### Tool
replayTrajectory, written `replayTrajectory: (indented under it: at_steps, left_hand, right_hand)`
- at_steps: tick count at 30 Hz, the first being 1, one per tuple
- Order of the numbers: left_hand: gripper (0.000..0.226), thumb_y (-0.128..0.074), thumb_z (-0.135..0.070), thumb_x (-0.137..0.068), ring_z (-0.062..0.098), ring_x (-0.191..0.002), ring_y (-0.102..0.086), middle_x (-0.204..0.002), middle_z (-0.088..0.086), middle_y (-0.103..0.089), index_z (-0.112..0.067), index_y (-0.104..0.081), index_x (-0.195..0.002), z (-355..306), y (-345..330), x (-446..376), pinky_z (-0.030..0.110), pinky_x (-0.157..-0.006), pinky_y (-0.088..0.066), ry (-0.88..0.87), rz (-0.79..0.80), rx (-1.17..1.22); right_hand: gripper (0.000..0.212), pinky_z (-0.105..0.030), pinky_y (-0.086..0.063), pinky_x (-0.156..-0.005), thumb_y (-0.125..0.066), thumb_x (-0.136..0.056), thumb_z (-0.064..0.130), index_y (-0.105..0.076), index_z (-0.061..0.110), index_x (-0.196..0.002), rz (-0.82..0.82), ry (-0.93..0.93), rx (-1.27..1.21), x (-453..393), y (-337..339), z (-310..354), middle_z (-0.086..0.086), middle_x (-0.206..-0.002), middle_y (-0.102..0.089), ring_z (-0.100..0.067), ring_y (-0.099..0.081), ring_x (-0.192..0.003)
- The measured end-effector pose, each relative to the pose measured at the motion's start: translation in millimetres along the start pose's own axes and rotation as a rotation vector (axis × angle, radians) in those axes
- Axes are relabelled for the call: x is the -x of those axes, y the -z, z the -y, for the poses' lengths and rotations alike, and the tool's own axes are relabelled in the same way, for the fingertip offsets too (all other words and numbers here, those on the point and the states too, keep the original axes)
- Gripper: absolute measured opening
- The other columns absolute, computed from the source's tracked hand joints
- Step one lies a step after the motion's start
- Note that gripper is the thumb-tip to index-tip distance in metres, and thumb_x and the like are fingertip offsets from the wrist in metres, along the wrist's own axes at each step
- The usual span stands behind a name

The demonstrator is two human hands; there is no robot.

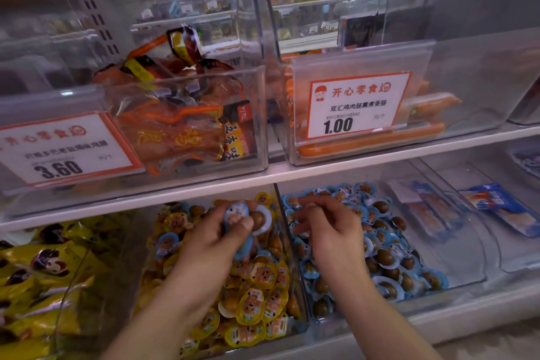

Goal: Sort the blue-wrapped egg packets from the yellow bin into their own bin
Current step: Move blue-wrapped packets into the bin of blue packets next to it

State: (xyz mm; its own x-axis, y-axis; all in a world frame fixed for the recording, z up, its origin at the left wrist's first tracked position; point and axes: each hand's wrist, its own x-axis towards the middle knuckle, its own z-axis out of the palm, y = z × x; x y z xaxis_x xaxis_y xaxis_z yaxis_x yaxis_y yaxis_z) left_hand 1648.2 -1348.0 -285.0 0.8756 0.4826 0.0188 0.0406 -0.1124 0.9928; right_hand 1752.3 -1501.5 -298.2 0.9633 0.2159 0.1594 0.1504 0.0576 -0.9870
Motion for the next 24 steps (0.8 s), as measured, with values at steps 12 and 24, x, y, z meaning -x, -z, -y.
replayTrajectory:
  at_steps: [12,24]
  left_hand:
    - [0.063,-0.040,-0.031,-0.100,0.017,-0.138,-0.029,-0.151,-0.002,-0.033,-0.027,-0.010,-0.155,-33,-102,4,0.034,-0.115,-0.026,-0.466,0.010,-1.089]
    - [0.051,-0.057,-0.003,-0.096,-0.006,-0.095,-0.063,-0.097,-0.024,-0.071,-0.053,-0.069,-0.094,8,4,32,0.006,-0.071,-0.049,-0.113,-0.179,-0.406]
  right_hand:
    - [0.043,-0.047,-0.045,-0.109,-0.056,-0.096,0.043,-0.073,0.009,-0.115,0.096,-0.546,-0.649,5,10,27,-0.018,-0.117,-0.072,-0.029,-0.067,-0.113]
    - [0.045,-0.037,-0.049,-0.091,-0.041,-0.099,0.059,-0.067,0.026,-0.118,0.341,-0.149,0.417,-20,70,-2,0.009,-0.108,-0.067,-0.010,-0.062,-0.100]
